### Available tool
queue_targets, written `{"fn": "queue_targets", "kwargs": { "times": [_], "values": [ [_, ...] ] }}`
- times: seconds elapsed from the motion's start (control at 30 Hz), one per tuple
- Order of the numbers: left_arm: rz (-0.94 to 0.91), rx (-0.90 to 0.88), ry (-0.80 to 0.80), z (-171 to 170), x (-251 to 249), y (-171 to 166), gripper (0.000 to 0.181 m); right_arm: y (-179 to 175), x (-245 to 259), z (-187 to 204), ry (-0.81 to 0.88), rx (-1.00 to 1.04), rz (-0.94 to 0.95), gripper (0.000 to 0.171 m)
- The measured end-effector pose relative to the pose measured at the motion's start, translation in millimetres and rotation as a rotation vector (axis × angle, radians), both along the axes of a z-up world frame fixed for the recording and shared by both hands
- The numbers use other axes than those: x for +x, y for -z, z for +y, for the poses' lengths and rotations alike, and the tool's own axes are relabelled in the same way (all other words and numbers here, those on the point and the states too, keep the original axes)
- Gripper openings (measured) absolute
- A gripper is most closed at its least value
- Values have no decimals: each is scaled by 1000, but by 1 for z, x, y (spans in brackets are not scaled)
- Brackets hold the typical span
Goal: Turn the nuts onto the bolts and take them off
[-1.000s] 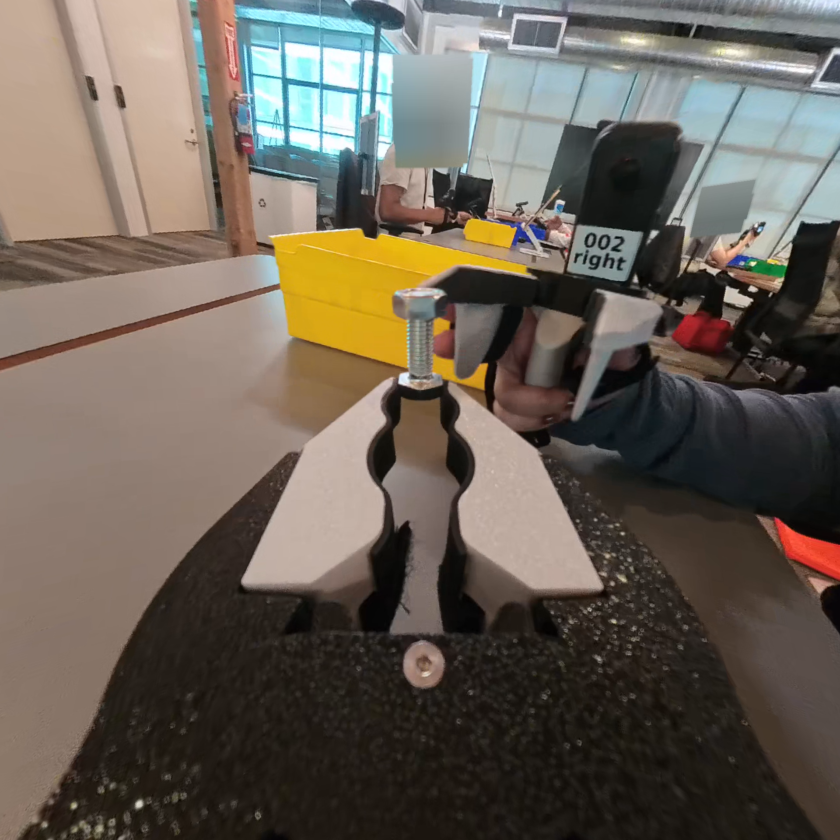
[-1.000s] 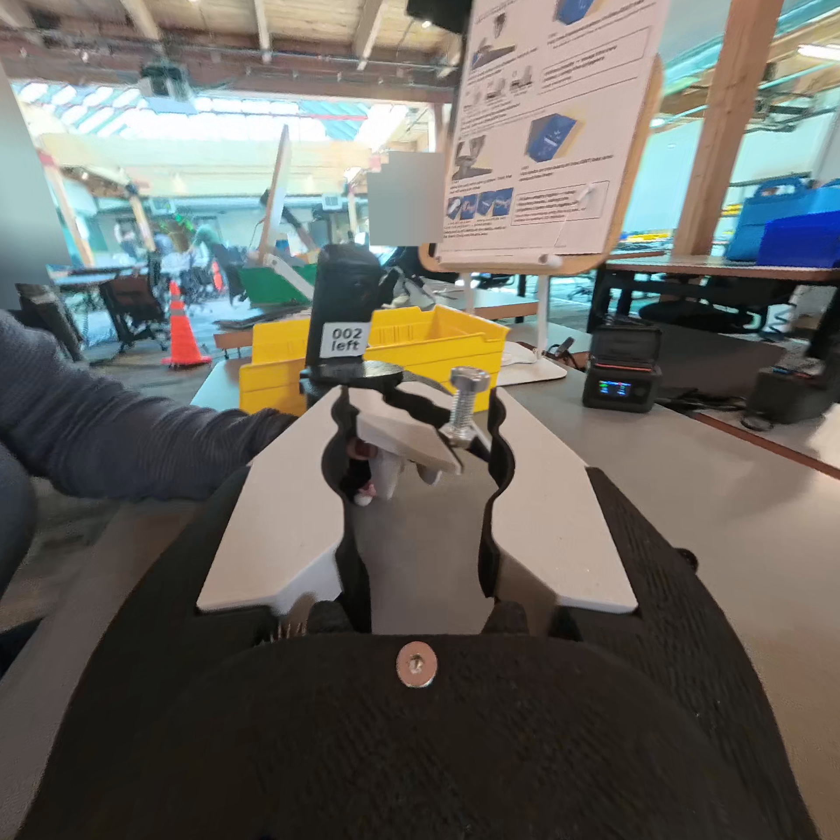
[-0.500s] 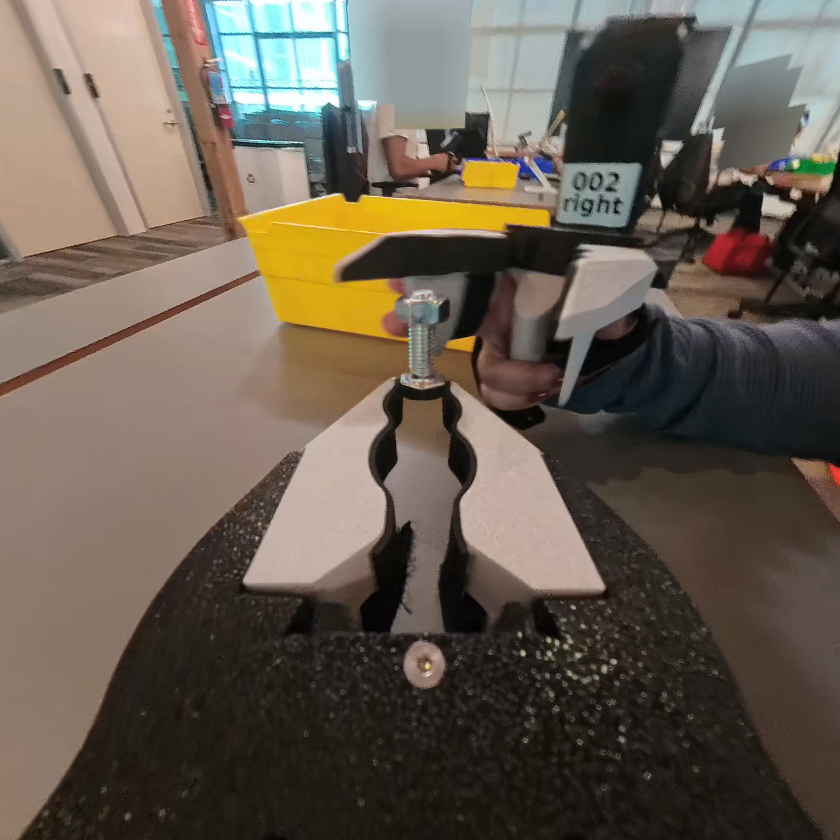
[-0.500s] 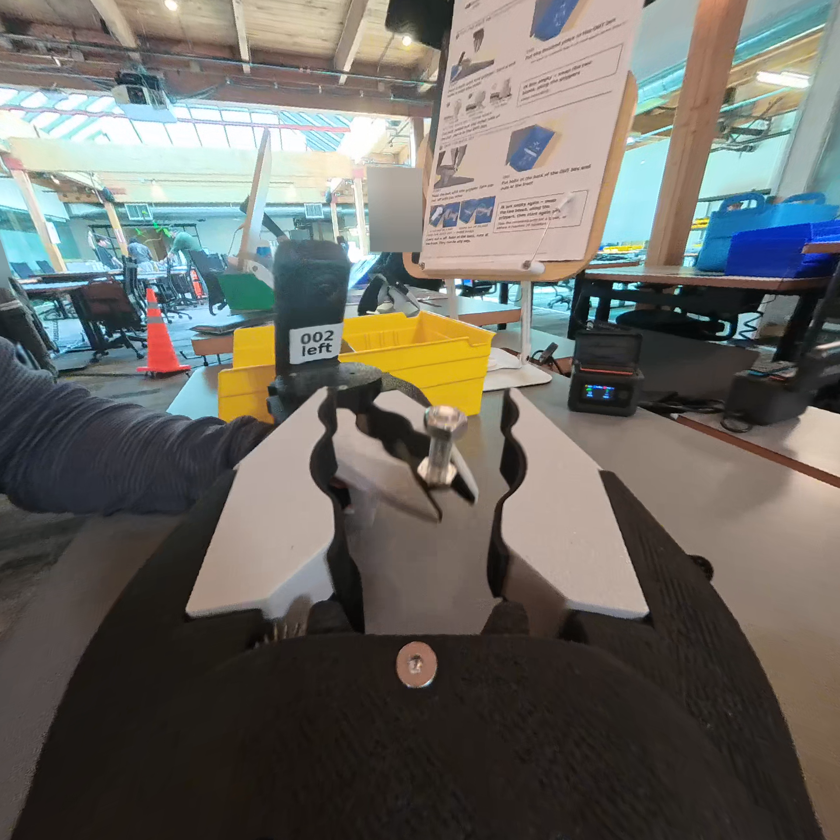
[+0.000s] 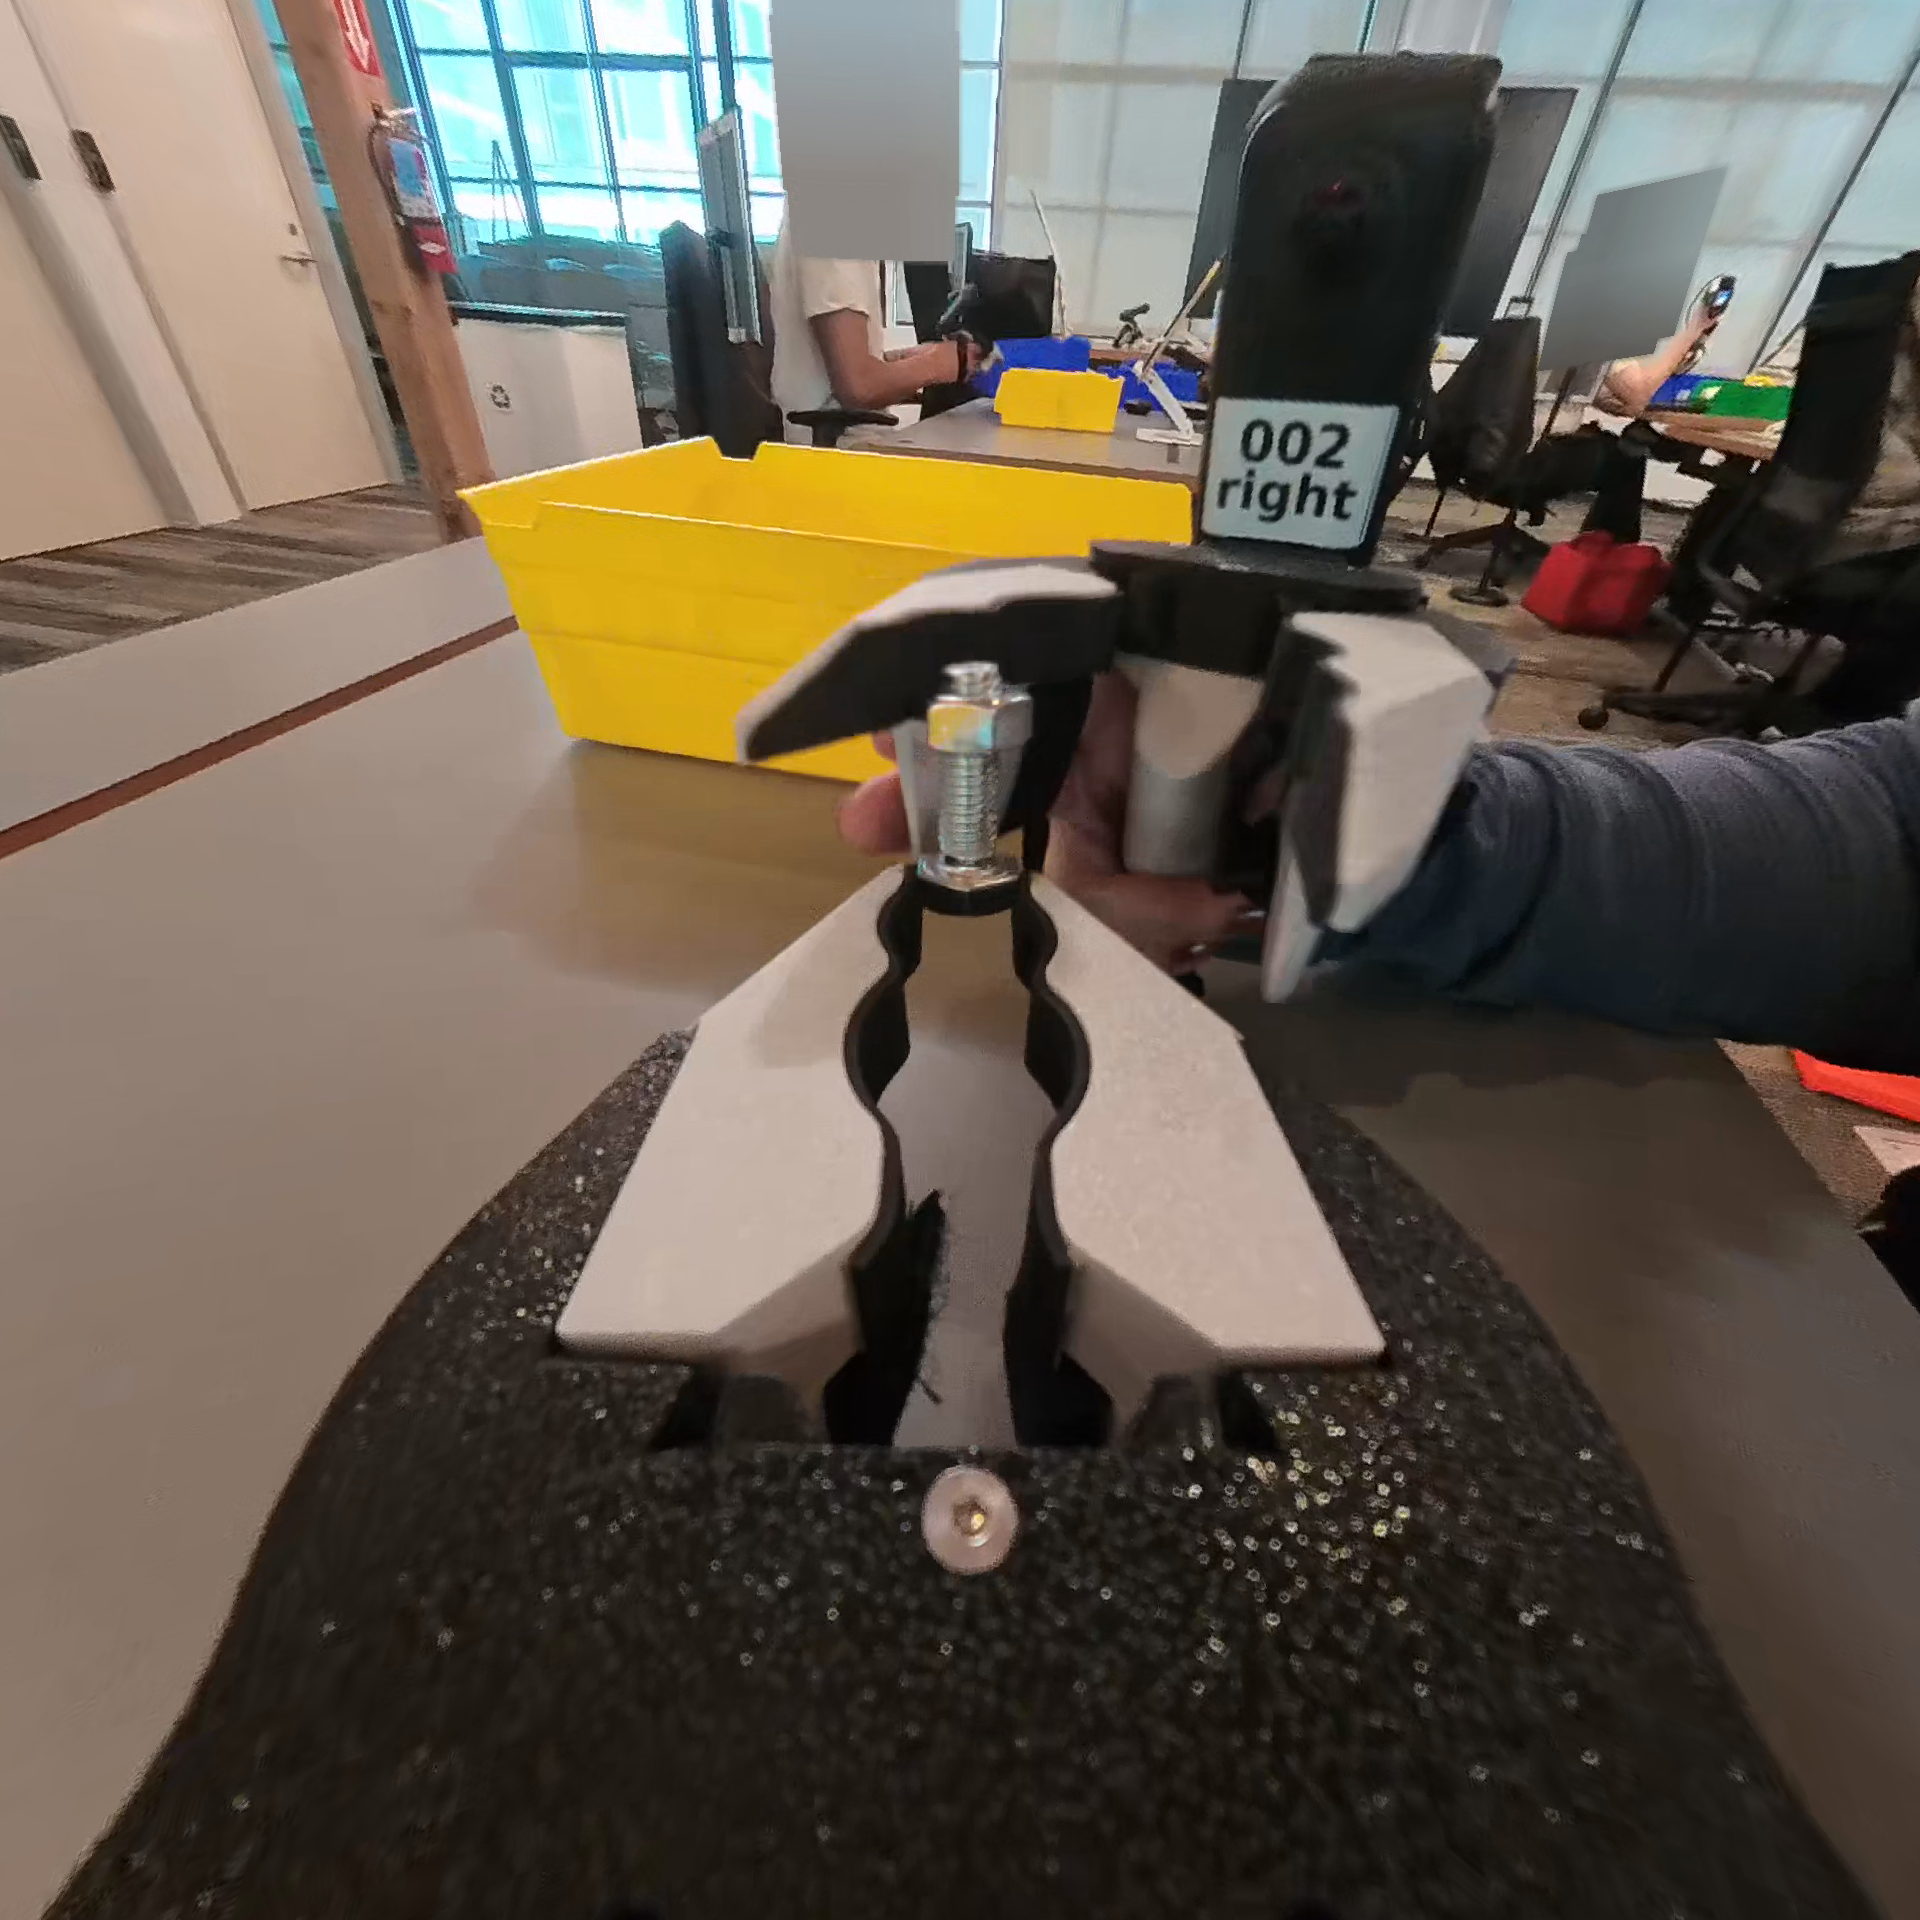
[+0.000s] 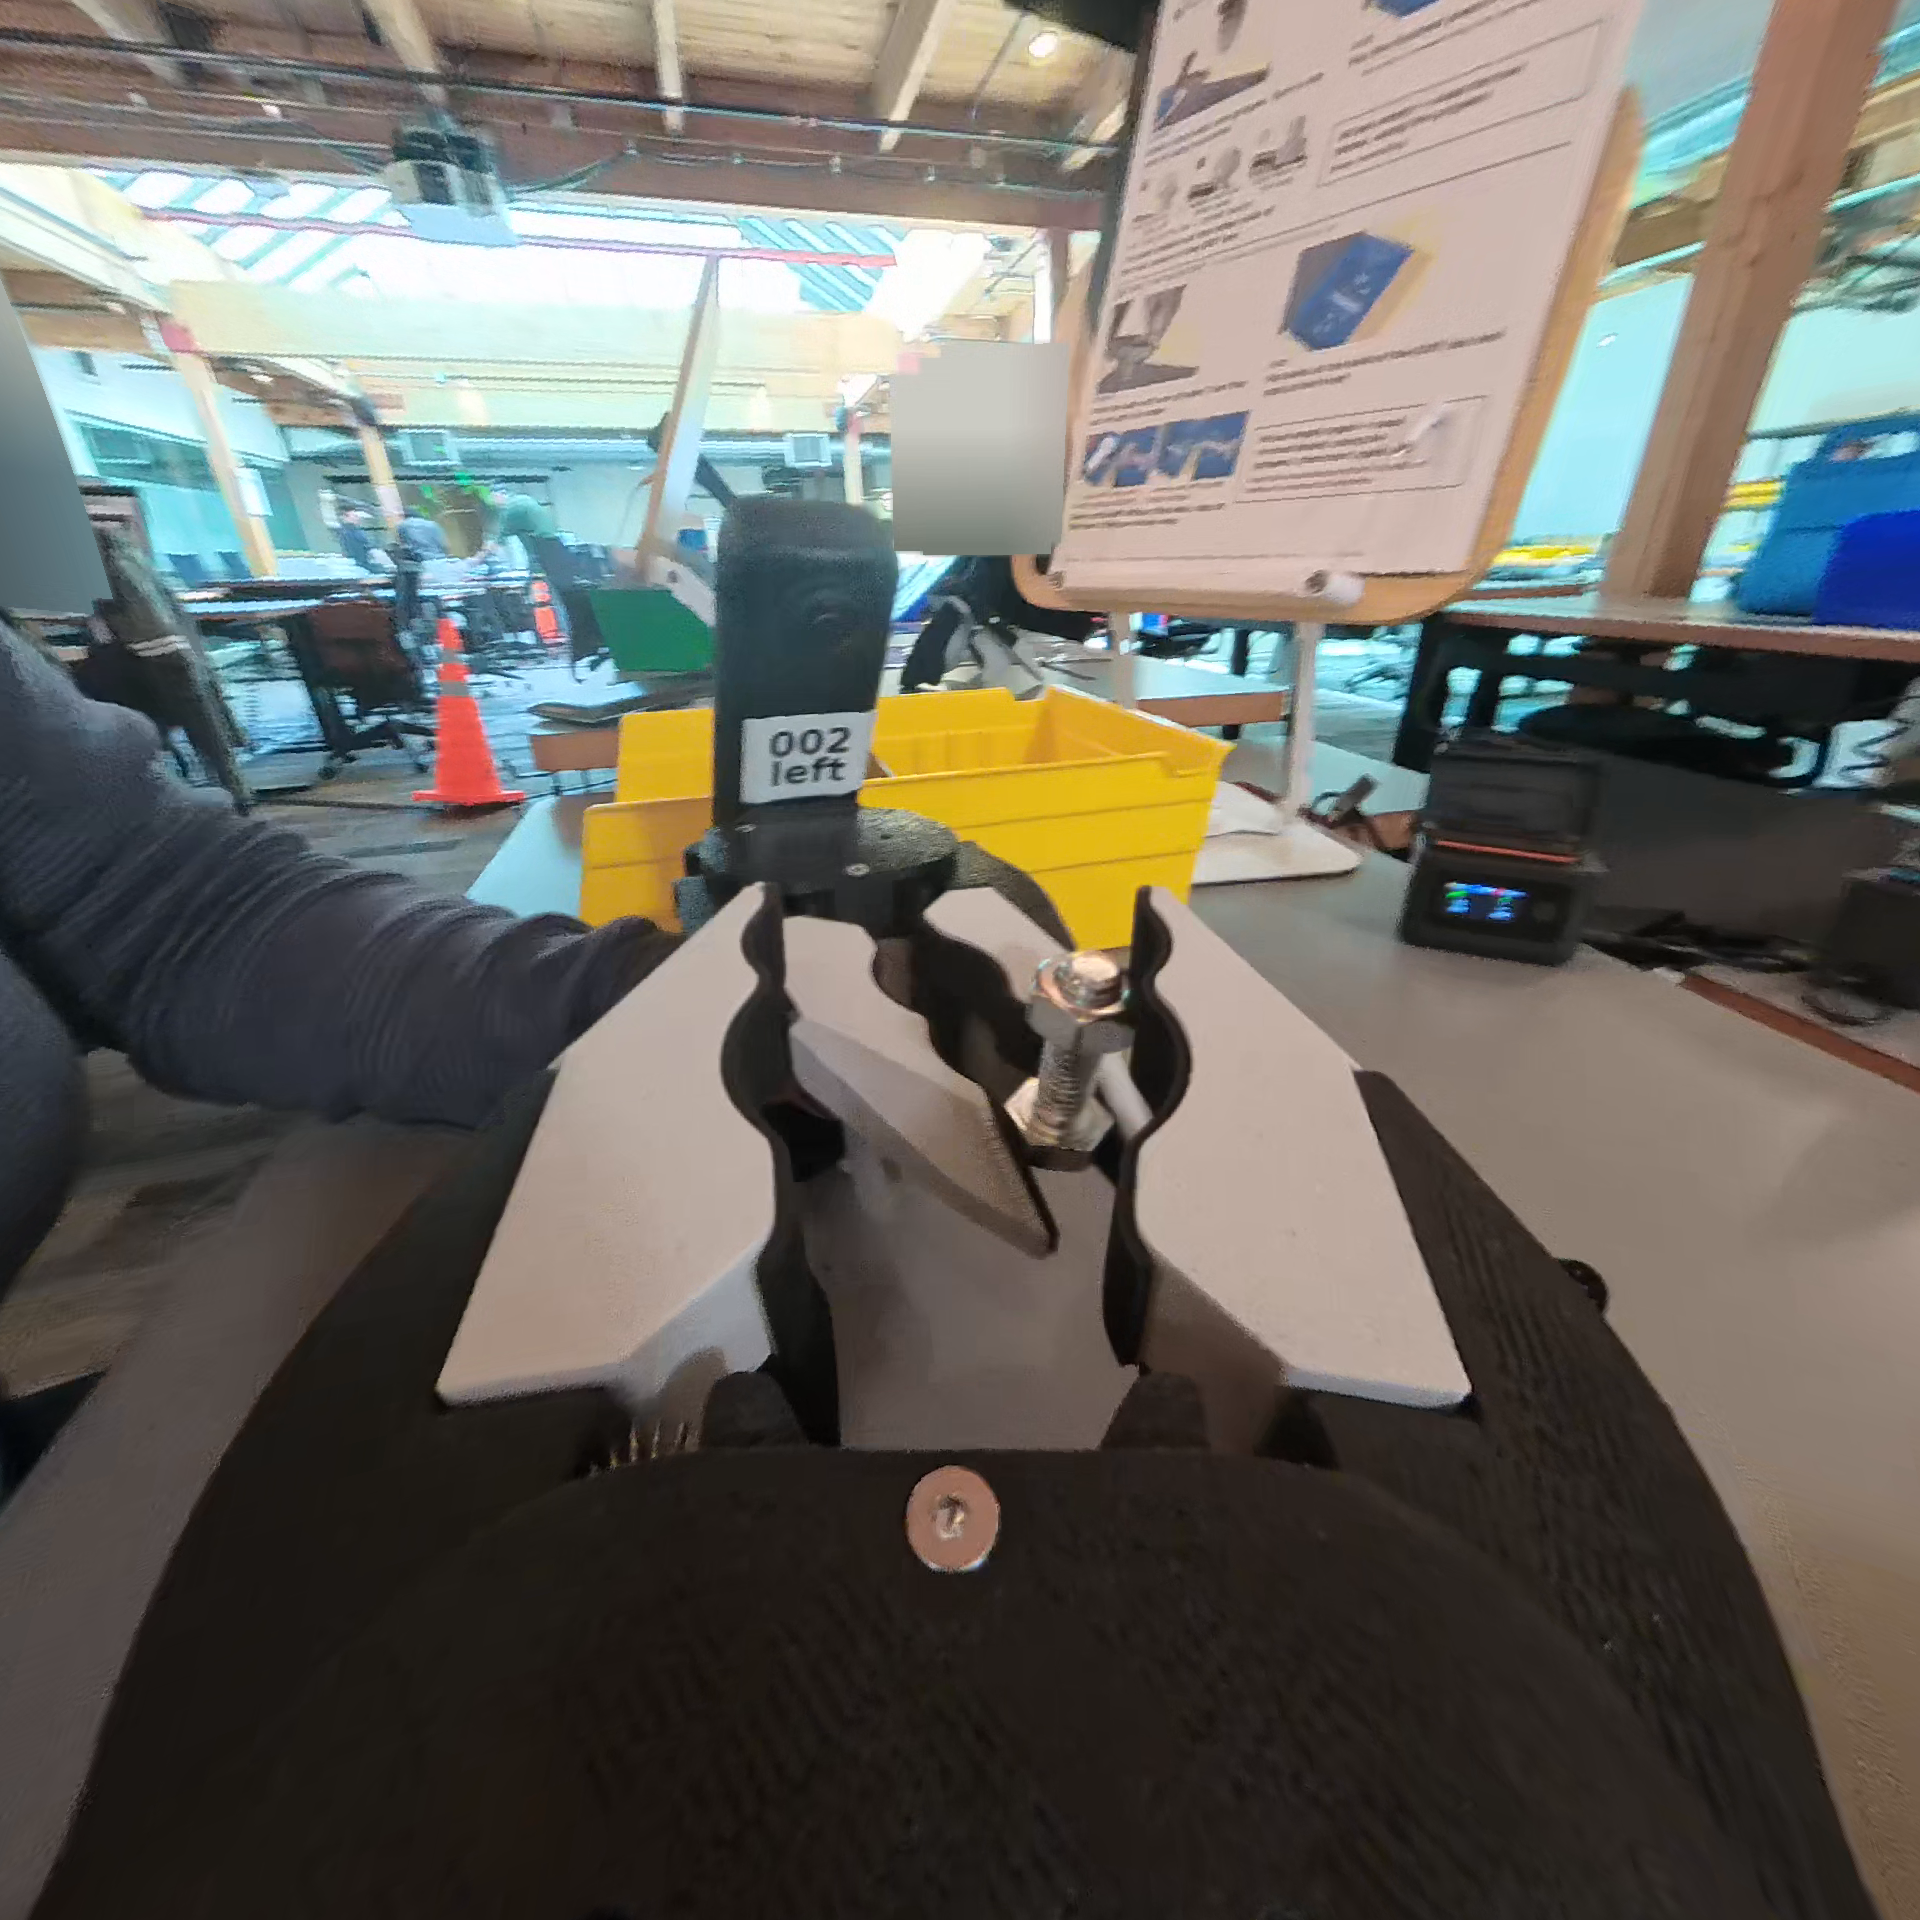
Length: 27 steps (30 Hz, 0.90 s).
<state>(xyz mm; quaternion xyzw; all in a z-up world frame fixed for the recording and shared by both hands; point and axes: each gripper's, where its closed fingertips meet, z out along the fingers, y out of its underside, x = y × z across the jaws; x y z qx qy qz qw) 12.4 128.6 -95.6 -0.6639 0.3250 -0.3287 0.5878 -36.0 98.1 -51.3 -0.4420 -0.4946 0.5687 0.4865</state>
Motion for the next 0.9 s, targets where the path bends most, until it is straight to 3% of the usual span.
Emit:
{"fn": "queue_targets", "kwargs": {
  "times": [0.07, 0.17, 0.33, 0.47, 0.57, 0.67, 0.8, 0.9],
  "values": [
    [-33, -11, -19, 2, -7, -3, 15, 5, 1, 2, 0, -10, -23, 69],
    [-73, -24, -76, 10, -24, -6, 15, 5, 17, 15, 14, -14, -35, 48],
    [-4, -18, 39, -5, 4, 1, 15, 1, 6, 14, 38, -25, -3, 70],
    [-40, -29, 7, 0, -7, -2, 15, 7, 5, -1, -48, -46, -37, 68],
    [-87, -31, -43, 6, -22, -9, 15, 7, 19, 11, -40, -60, -38, 47],
    [-34, -32, 14, -1, -8, -2, 15, 1, 12, 22, 54, -43, 11, 70],
    [-21, -49, 34, -2, 0, 2, 15, 9, -2, -7, -51, -14, -22, 75],
    [-38, -51, -49, 7, -19, -1, 15, 15, 10, 4, -21, -7, -61, 70]
  ]
}}
